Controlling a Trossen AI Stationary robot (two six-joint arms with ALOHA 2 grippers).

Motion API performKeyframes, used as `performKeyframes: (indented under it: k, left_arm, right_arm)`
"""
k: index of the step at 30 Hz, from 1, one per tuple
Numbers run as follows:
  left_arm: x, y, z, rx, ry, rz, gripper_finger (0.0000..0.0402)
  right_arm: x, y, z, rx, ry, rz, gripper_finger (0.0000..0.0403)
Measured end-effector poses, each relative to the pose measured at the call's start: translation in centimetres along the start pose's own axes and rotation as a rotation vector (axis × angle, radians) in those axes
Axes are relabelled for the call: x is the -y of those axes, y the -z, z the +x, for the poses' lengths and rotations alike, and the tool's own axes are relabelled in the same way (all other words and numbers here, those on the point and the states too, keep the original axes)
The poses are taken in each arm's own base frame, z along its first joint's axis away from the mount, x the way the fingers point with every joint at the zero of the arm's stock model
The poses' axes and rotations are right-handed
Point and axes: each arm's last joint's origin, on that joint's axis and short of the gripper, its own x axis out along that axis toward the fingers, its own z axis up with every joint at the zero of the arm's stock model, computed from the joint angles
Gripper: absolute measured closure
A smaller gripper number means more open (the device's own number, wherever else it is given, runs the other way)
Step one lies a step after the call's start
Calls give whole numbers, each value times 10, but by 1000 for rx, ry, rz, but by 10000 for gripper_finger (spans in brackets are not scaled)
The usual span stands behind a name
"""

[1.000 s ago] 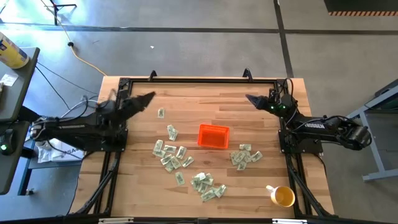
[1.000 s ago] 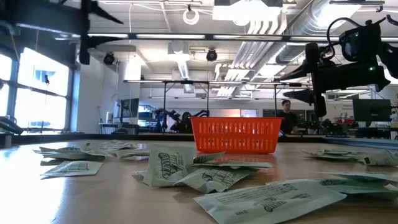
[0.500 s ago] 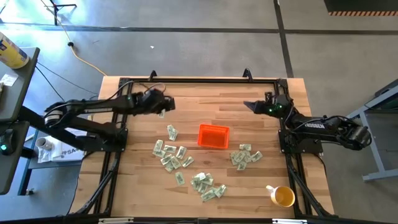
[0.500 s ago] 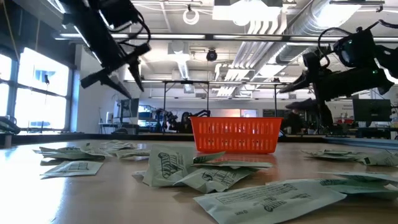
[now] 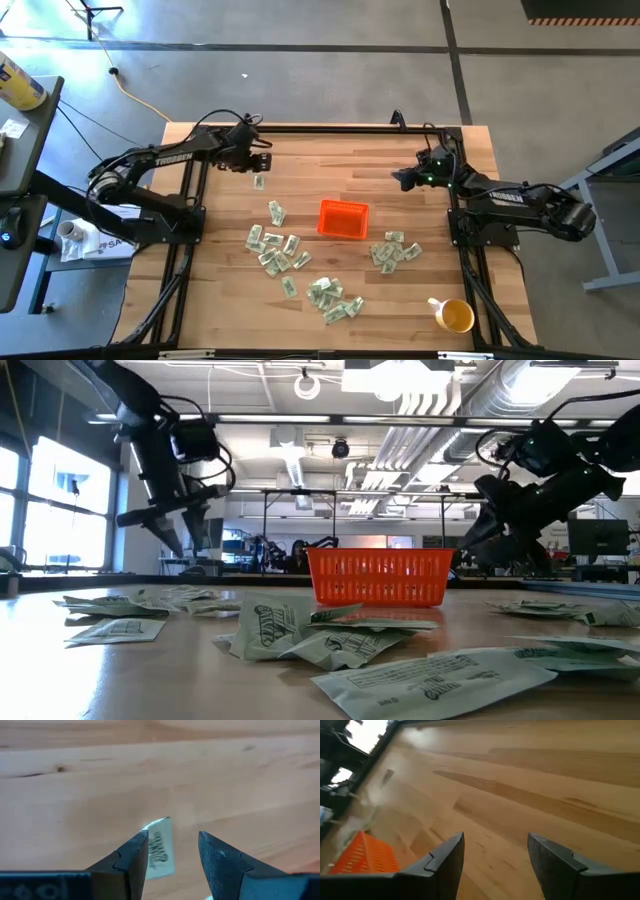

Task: Pick and place Stevia / Truvia into bins
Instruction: Put the white stevia packet into the orange bin

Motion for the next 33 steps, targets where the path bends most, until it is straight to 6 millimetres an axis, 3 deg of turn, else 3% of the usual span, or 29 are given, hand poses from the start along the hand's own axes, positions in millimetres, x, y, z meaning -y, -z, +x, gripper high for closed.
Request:
performKeyframes:
  k: [11,25,33]
  left_arm:
    - [0,7,40,-118,-119,32,195]
    - [3,5,48,-28,-184,43,195]
    - [22,24,60,39,-257,158,195]
  right_arm:
    - [3,2,0,-34,88,28,194]
    - [8,7,-1,-68,173,56,194]
    - [9,9,-1,-85,182,54,194]
